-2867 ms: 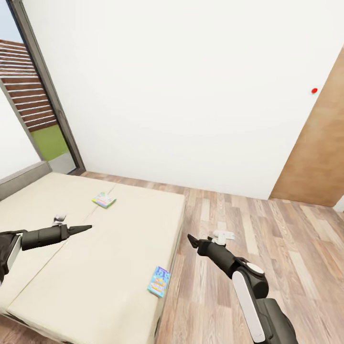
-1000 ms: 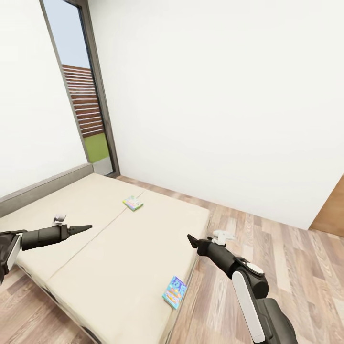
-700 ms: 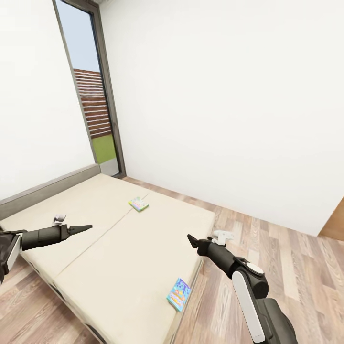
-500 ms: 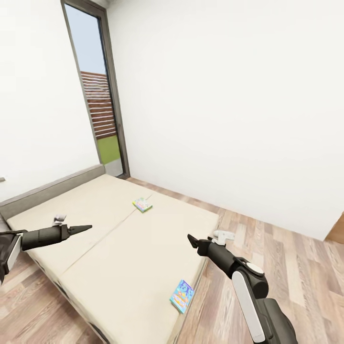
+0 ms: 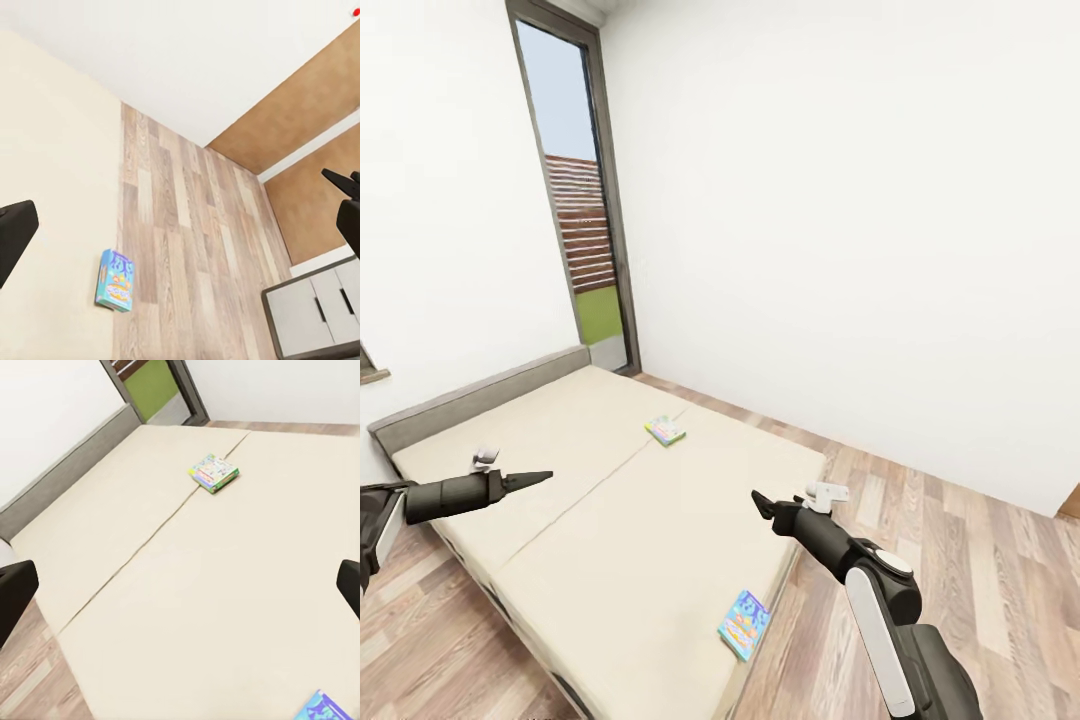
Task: Put all the toys in the child's room - the three board games (two on the bed and one on the table), the two jigsaw puzzles on the table, and the tennis ball on the table - inside the toy box on the table in the child's room.
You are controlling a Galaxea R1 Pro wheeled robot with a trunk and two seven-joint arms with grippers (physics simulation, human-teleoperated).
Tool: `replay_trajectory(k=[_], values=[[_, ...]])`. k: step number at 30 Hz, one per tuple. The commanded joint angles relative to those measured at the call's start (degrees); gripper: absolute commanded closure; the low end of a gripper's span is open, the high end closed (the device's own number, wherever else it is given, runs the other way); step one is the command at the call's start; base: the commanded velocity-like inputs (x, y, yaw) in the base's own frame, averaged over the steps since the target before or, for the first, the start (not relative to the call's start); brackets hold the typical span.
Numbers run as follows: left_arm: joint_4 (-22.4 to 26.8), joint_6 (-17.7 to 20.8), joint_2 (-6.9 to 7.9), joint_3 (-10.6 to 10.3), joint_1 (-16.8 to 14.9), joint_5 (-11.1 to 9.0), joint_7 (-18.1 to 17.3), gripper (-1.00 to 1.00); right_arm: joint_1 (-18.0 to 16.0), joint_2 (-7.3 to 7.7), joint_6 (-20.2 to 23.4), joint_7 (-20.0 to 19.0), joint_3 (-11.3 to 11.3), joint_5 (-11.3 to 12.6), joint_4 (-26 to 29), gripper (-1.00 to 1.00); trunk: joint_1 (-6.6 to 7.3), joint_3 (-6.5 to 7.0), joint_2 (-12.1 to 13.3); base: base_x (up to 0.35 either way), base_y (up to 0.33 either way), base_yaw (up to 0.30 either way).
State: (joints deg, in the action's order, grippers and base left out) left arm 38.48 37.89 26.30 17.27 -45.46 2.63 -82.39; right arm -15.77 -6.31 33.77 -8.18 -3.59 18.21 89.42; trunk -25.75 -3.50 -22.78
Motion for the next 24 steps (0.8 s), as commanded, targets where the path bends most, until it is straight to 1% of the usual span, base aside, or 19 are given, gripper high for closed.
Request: replay_trajectory(k=[1, 11, 16, 24], values=[[0.0, 0.6, -0.02, 0.1, -0.1, 0.3, -0.4, -1.00, -0.1, -0.02, 0.3, -0.2, 0.0, 0.1, 0.1, -1.00, -0.04, -0.19, -0.1, 0.000, -0.182, 0.046], [0.0, 0.5, -0.02, 0.2, -0.1, 0.3, -0.4, -1.00, -0.1, -0.10, 0.4, -0.1, 0.0, 0.1, 0.1, -1.00, -0.04, -1.02, -0.1, 0.000, -0.118, 0.065], [0.0, 0.6, -0.02, 0.2, -0.1, 0.3, -0.4, -1.00, -0.1, -0.09, 0.4, -0.1, 0.0, -0.1, 0.1, -1.00, -0.04, -1.46, -0.1, 0.000, -0.178, 0.072], [0.0, 0.6, -0.02, 0.2, -0.1, 0.3, -0.4, -1.00, -0.1, -0.03, 0.3, -0.3, 0.0, -0.2, 0.1, -1.00, -0.04, -1.67, -0.1, 0.000, -0.043, 0.021]])
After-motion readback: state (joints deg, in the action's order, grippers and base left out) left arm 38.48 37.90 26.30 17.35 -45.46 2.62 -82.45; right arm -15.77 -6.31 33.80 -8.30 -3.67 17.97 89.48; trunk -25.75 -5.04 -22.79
